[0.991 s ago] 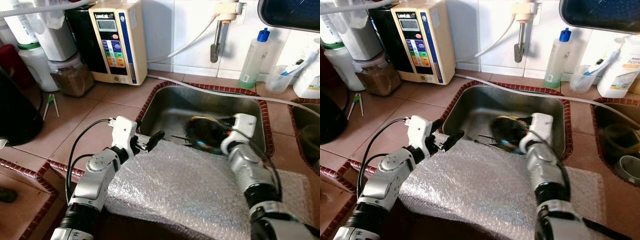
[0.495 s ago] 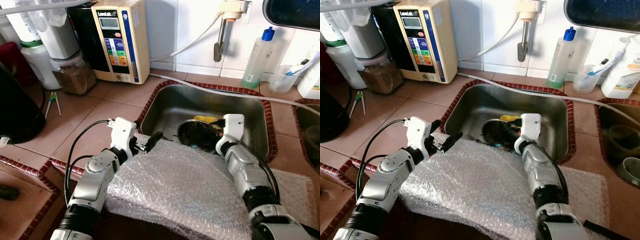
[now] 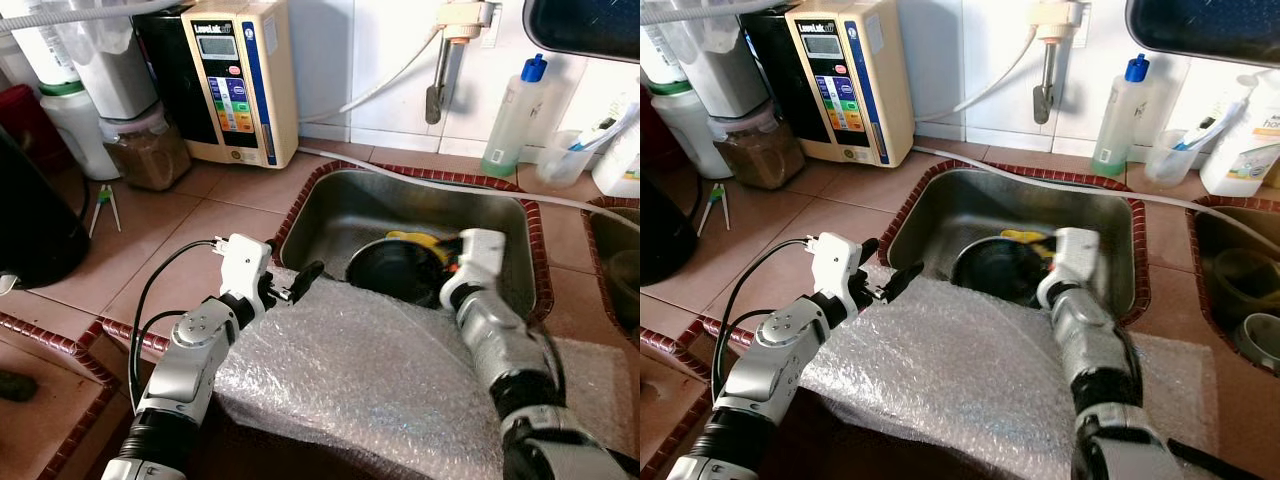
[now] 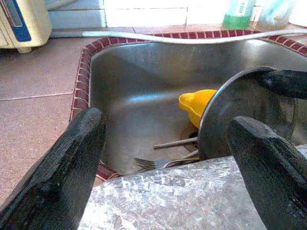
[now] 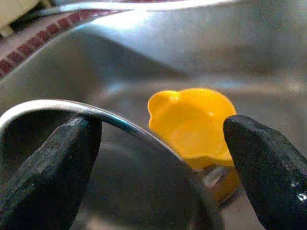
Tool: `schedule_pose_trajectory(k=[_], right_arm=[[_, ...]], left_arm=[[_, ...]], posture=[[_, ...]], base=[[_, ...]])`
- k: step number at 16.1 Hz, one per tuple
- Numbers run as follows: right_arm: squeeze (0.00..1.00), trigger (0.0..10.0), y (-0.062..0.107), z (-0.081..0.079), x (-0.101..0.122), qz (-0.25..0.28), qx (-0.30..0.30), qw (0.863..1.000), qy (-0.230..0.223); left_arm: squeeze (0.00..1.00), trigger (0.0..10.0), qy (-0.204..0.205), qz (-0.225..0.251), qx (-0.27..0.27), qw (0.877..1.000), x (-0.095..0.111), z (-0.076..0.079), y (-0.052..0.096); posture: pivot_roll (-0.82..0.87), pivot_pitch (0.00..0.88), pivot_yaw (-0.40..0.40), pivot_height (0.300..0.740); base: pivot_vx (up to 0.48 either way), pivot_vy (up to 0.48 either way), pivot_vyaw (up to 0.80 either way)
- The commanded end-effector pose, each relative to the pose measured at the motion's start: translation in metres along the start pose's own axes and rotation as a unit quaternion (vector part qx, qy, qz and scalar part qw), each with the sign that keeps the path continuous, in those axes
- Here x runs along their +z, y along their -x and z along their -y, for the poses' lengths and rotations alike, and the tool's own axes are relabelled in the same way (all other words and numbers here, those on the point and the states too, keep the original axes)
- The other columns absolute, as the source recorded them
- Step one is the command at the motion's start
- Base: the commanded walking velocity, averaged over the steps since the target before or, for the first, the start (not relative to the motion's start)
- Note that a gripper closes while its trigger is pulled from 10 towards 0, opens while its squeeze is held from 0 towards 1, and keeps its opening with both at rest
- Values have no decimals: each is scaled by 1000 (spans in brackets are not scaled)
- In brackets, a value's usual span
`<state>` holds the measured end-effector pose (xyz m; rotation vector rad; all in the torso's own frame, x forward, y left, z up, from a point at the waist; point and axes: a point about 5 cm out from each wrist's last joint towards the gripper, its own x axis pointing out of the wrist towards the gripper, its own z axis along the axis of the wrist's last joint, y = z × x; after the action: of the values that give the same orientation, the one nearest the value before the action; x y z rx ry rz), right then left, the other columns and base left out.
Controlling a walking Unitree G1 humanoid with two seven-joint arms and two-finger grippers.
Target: Kitchen organization
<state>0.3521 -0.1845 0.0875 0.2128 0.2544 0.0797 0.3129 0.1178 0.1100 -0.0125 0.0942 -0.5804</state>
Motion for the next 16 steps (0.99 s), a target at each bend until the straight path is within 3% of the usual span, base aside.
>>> schedule_pose_trajectory(k=[1,2,3,4,5,6,7,8,9,10,11,12,13,14,15,16], right_arm=[[1000,10000,2,0,-14,-28,0,999,41],[1000,10000,3,1,-14,-22,-6,996,86],[161,10000,4,3,-11,-9,-10,990,140],[0,10000,5,2,-11,-6,-2,990,141],[1000,10000,6,1,-12,-12,-1,994,108],[1000,10000,5,5,-15,-28,-25,999,4],[1000,10000,6,10,-18,-49,-37,998,-14],[1000,10000,7,13,-25,-76,-35,995,61],[1000,10000,8,16,-29,-86,-46,993,62],[1000,10000,8,17,-30,-86,-53,995,16],[1000,10000,9,20,-28,-84,-51,993,67],[1000,10000,9,16,-25,-69,-33,995,62],[1000,10000,8,14,-21,-60,-28,998,12],[1000,10000,8,15,-20,-62,-31,996,56],[1000,10000,6,13,-21,-66,-28,994,-78],[1000,10000,7,21,-24,-84,-58,992,-73]], left_arm=[[827,10000,-7,-7,8,1000,-1,-3,2],[298,10000,-9,-7,7,1000,-1,-2,1],[0,10000,-13,-7,7,1000,-1,-2,1],[0,10000,-19,-8,11,1000,-1,-2,0],[0,10000,-21,-9,14,1000,-1,-2,0],[0,10000,-19,-10,14,1000,-1,-1,-1],[0,10000,-19,-10,14,1000,-2,0,-1],[0,10000,-19,-10,15,1000,-2,1,-1],[0,10000,-21,-10,16,1000,-3,1,-2],[0,10000,-21,-12,17,1000,-4,2,-2],[0,10000,-24,-14,16,999,-5,3,-2],[0,10000,-23,-15,18,999,-5,3,-2],[0,10000,-24,-15,19,999,-5,2,-2],[0,10000,-21,-17,20,999,-5,2,-2],[0,10000,-6,-21,13,1000,-6,3,-2],[0,10000,2,-18,4,1000,-5,5,-2]], posture=[[-117,0,85,740],[-117,0,85,740],[-119,0,86,740],[-121,0,88,740],[-121,0,88,740],[-121,0,88,740],[-124,0,90,740],[-126,0,91,740],[-127,0,91,740],[-127,0,91,740],[-126,0,90,740],[-126,0,90,740],[-128,0,92,740],[-129,0,93,740],[-129,0,94,740],[-129,0,95,740]], base=[[0,0,0],[0,0,0],[0,0,0],[0,0,0],[0,0,0],[0,0,0],[0,0,0],[0,0,0],[0,0,0],[0,0,0],[0,0,0],[0,0,0],[0,0,0],[0,0,0],[0,0,0],[0,0,0]])
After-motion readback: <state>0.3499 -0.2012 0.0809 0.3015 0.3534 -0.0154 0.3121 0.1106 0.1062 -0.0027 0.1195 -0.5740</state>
